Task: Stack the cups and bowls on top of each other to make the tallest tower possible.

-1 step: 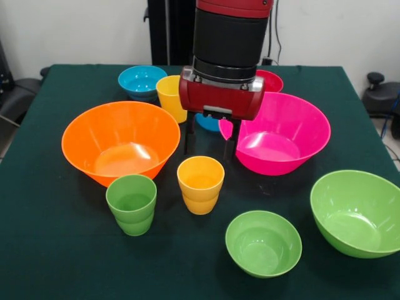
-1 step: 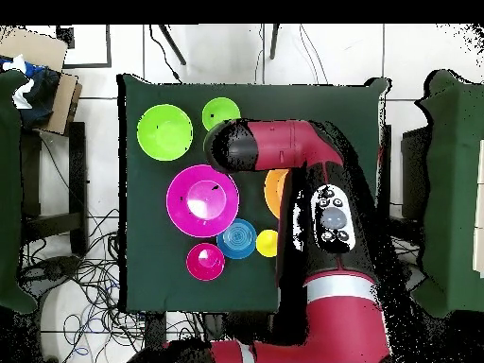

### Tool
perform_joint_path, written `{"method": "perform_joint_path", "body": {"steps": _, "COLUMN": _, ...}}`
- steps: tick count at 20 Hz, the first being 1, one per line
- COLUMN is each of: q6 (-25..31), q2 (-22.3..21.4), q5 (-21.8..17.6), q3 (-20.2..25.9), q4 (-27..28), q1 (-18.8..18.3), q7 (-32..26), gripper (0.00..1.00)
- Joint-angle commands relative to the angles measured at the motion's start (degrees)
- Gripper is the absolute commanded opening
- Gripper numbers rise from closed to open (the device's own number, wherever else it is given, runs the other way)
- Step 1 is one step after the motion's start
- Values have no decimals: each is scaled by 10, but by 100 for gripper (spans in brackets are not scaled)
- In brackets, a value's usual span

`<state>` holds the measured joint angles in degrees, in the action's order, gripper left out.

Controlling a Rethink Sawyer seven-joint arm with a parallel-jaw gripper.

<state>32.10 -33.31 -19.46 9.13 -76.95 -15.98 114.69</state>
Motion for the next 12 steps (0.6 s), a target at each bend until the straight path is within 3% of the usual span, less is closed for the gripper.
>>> {"method": "perform_joint_path", "body": {"steps": 1, "q6": -27, "q2": 17, "q5": -44, "q3": 39, "q4": -35, "q1": 23, "q7": -37, "gripper": 100}}
{"method": "perform_joint_path", "body": {"steps": 12, "q6": -62, "q2": 30, "q5": -47, "q3": 28, "q4": -27, "q1": 32, "q7": -22, "gripper": 100}}
